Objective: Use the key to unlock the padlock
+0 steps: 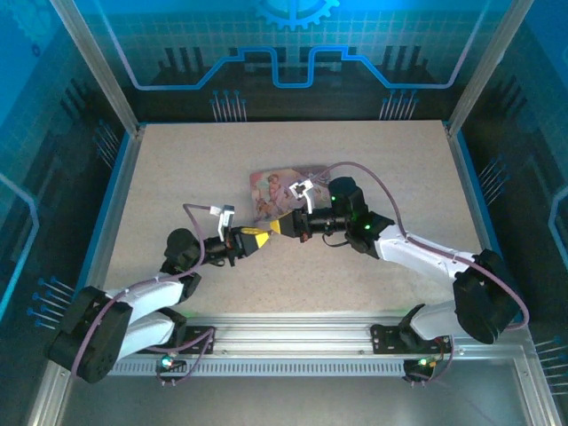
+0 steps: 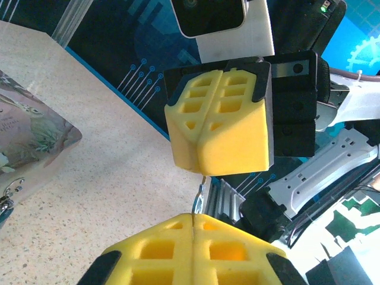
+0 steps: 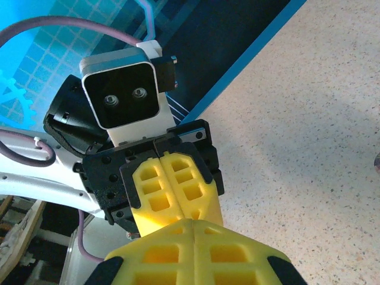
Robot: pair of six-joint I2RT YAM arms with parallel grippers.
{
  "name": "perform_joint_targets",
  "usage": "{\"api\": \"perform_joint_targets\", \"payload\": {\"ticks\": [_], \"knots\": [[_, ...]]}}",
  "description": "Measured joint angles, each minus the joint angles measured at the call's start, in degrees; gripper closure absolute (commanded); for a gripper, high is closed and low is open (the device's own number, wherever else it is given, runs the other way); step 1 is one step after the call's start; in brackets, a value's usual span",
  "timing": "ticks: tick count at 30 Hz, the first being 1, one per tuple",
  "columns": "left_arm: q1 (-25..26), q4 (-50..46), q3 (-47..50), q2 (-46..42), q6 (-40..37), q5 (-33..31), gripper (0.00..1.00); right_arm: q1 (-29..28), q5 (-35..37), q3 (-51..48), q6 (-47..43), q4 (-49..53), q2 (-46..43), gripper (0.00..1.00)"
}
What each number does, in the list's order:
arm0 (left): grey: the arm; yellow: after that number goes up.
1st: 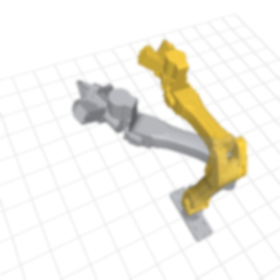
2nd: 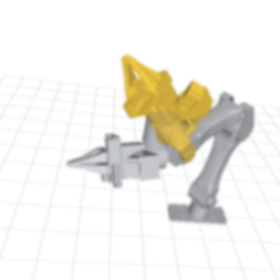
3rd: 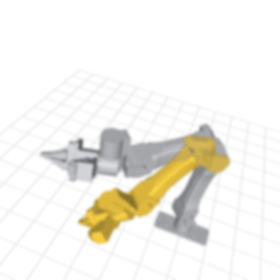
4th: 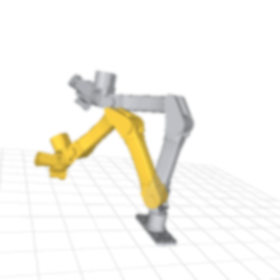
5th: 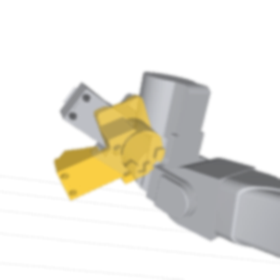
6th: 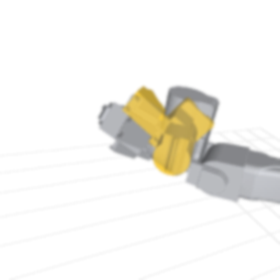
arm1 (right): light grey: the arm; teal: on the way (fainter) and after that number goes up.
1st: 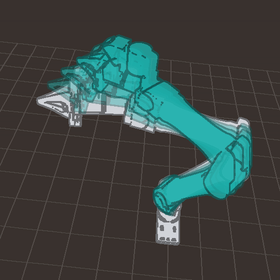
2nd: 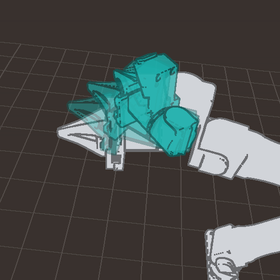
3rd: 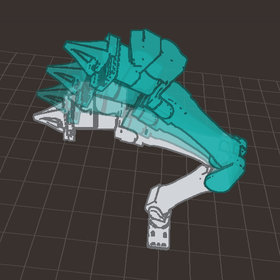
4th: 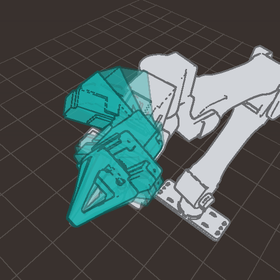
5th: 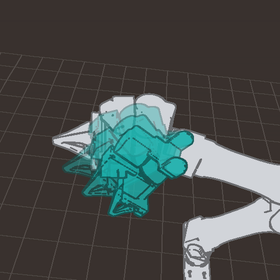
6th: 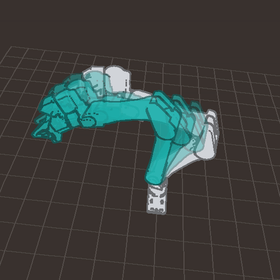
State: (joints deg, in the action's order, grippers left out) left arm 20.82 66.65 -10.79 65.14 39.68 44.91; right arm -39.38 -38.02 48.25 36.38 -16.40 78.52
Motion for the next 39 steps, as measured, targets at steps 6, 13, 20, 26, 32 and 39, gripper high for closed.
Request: {"api": "perform_joint_targets", "payload": {"ticks": [6,13,20,26,32,39], "knots": [[-0.2,2.0,0.0,1.8,2.7,0.6,0.81,-0.4,1.2,0.0,-1.5,0.1,0.0,1.0],[-0.9,8.5,0.0,6.1,6.1,0.5,0.6,-1.1,3.5,0.0,-1.7,0.2,-0.6,1.0],[-0.9,10.3,0.0,6.9,7.0,0.5,0.64,-1.1,4.9,0.0,-1.7,0.2,-0.9,1.0],[-0.9,10.9,0.0,6.9,7.3,0.6,0.69,-1.1,5.1,0.0,-1.3,0.2,-0.9,1.0],[-0.5,10.9,-0.1,6.9,7.6,0.6,0.75,-1.2,5.1,0.0,-1.2,0.0,-0.9,1.0],[-0.2,11.1,-1.0,6.9,7.9,0.6,0.84,-1.6,5.1,0.0,-0.8,-0.2,-0.9,1.0]]}}
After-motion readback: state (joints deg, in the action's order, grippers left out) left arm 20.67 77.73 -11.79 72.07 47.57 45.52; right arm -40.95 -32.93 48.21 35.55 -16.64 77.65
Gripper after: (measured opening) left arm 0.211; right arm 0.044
